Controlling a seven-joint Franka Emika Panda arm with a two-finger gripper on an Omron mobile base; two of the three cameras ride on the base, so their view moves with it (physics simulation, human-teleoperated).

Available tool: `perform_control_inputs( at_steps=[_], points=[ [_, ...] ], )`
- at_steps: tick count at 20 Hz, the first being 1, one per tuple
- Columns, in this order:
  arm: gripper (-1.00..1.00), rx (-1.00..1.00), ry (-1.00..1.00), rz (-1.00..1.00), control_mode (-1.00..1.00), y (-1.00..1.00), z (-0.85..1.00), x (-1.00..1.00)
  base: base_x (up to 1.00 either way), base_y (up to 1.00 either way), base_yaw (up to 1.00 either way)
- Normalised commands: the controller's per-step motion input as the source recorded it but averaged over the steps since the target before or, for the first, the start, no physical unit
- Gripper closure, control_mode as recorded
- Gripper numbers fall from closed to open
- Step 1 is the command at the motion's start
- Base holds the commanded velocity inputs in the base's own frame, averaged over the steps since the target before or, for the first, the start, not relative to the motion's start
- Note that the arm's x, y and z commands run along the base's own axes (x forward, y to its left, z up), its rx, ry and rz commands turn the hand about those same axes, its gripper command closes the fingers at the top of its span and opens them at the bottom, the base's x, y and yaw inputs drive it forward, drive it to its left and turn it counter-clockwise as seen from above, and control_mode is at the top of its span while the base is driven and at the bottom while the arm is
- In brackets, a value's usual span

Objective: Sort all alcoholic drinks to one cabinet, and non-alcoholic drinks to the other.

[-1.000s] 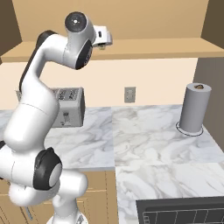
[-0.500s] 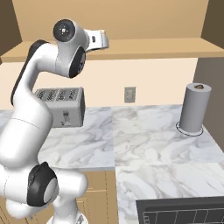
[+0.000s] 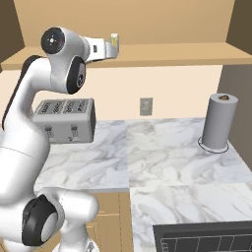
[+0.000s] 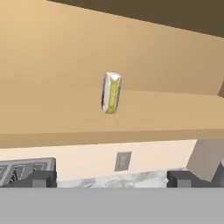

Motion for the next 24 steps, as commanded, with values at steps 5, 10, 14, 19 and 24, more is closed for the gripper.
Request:
perform_control_inputs(
  at_steps=[5, 10, 14, 19, 24],
  points=[
    [-1.0, 0.01, -0.04, -0.07, -1.0, 0.0, 0.0, -0.35, 0.0, 0.0, 0.0],
    [-1.0, 0.03, -0.03, -0.05, -1.0, 0.0, 0.0, -0.38, 0.0, 0.0, 0.0],
    [-1.0, 0.05, -0.01, -0.02, -1.0, 0.0, 0.0, -0.37, 0.0, 0.0, 0.0],
    [-1.0, 0.04, 0.0, 0.0, -1.0, 0.0, 0.0, -0.34, 0.0, 0.0, 0.0],
    [-1.0, 0.01, 0.0, 0.0, -1.0, 0.0, 0.07, -0.28, 0.0, 0.0, 0.0]
  ],
)
